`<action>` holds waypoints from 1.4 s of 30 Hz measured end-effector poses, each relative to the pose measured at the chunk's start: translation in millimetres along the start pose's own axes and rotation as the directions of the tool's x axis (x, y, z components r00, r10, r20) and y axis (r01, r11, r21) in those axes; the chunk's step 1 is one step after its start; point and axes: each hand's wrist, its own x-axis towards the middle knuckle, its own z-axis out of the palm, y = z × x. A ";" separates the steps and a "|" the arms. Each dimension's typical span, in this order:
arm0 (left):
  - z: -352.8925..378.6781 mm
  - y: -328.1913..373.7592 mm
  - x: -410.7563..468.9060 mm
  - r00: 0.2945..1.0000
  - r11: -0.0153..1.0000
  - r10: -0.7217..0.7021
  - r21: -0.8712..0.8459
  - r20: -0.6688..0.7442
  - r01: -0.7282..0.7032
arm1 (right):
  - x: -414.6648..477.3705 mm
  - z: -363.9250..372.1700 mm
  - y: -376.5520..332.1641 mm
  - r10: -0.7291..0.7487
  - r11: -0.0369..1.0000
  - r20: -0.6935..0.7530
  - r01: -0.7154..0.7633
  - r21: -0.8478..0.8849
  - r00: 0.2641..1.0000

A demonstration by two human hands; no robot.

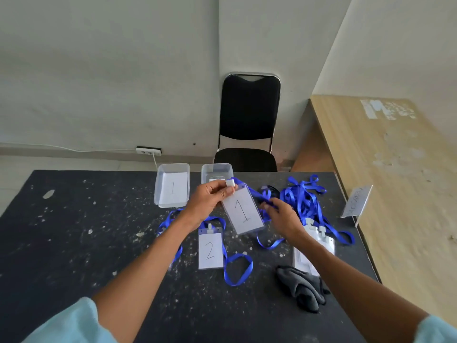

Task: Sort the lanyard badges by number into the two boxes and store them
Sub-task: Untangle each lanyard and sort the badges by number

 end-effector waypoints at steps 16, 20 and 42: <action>-75.2 -38.7 -15.8 0.925 0.972 -0.191 0.067 -0.329 0.225 | -17.0 101.3 -75.7 0.041 0.823 0.421 -0.269 0.501 0.906; -112.9 -48.3 -25.5 0.863 0.962 -0.243 0.006 -0.443 0.274 | -15.5 135.6 -114.2 -0.055 0.739 0.342 -0.192 0.646 0.938; -158.5 -148.4 -60.8 0.797 0.783 -0.324 0.329 -0.509 0.528 | -46.2 272.8 -59.3 0.357 0.934 0.227 -0.337 -0.123 0.906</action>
